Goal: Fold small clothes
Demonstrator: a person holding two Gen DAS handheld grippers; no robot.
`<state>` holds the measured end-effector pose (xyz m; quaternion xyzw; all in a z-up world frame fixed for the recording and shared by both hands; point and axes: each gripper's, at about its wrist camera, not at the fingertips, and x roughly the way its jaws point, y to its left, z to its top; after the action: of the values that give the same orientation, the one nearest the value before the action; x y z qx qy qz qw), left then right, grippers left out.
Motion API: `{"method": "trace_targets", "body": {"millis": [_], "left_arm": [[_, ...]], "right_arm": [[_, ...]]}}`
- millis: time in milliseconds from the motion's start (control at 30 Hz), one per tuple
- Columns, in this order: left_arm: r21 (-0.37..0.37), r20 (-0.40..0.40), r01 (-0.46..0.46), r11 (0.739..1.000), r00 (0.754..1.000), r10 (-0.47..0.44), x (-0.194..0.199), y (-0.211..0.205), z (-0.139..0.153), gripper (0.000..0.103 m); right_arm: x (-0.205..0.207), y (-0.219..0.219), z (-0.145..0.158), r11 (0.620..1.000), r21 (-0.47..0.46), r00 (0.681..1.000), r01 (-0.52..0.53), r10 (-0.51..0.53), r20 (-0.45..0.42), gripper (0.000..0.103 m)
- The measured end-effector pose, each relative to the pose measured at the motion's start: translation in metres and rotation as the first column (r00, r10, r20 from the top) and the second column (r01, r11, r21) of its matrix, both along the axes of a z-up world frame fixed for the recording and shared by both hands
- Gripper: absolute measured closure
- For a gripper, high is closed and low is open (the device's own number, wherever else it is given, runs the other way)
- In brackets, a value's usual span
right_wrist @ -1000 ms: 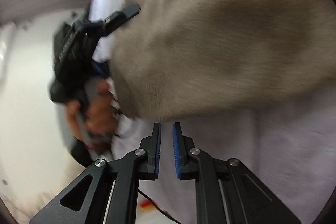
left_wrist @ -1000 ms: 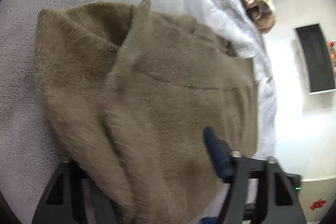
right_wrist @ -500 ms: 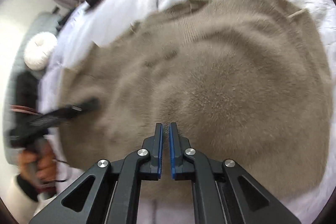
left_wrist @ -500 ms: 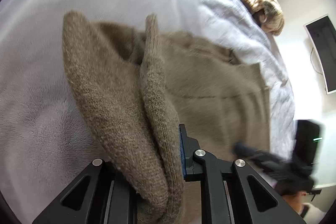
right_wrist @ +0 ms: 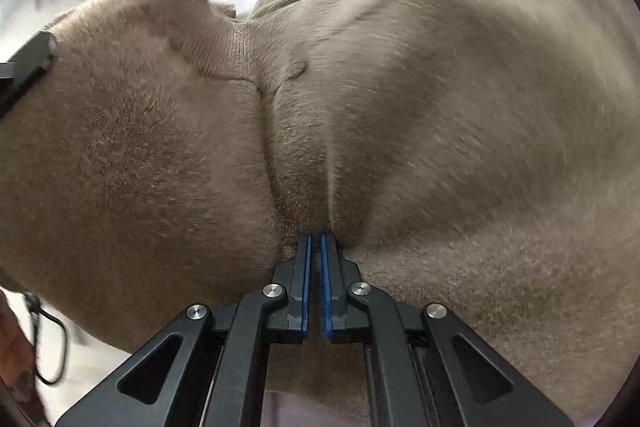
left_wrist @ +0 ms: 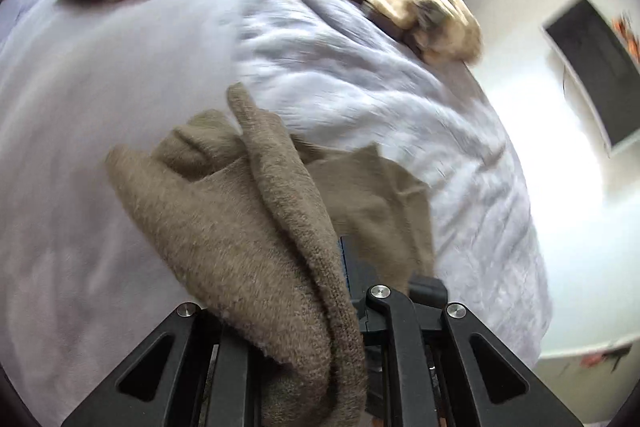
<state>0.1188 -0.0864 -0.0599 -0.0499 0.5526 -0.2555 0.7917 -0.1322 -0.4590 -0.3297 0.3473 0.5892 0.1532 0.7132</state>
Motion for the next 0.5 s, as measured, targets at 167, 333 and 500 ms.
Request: {"method": "trace_targets", "body": {"millis": [167, 333, 500], "left_arm": [[0.169, -0.025, 0.147, 0.975, 0.989, -0.145, -0.009, -0.090, -0.022, 0.086], [0.290, -0.057, 0.210, 0.934, 0.978, -0.203, -0.017, -0.134, -0.062, 0.082], [0.240, -0.041, 0.219, 0.946, 0.976, -0.215, -0.028, -0.148, -0.059, 0.051]], "right_arm": [[-0.037, -0.051, 0.000, 0.970, 0.184, 0.987, 0.162, -0.160, -0.025, 0.098], [-0.072, -0.108, 0.002, 0.954, 0.162, 0.967, 0.254, -0.252, -0.030, 0.095], [-0.083, -0.138, -0.001, 0.945, 0.206, 0.966, 0.256, -0.255, -0.032, 0.095]]}}
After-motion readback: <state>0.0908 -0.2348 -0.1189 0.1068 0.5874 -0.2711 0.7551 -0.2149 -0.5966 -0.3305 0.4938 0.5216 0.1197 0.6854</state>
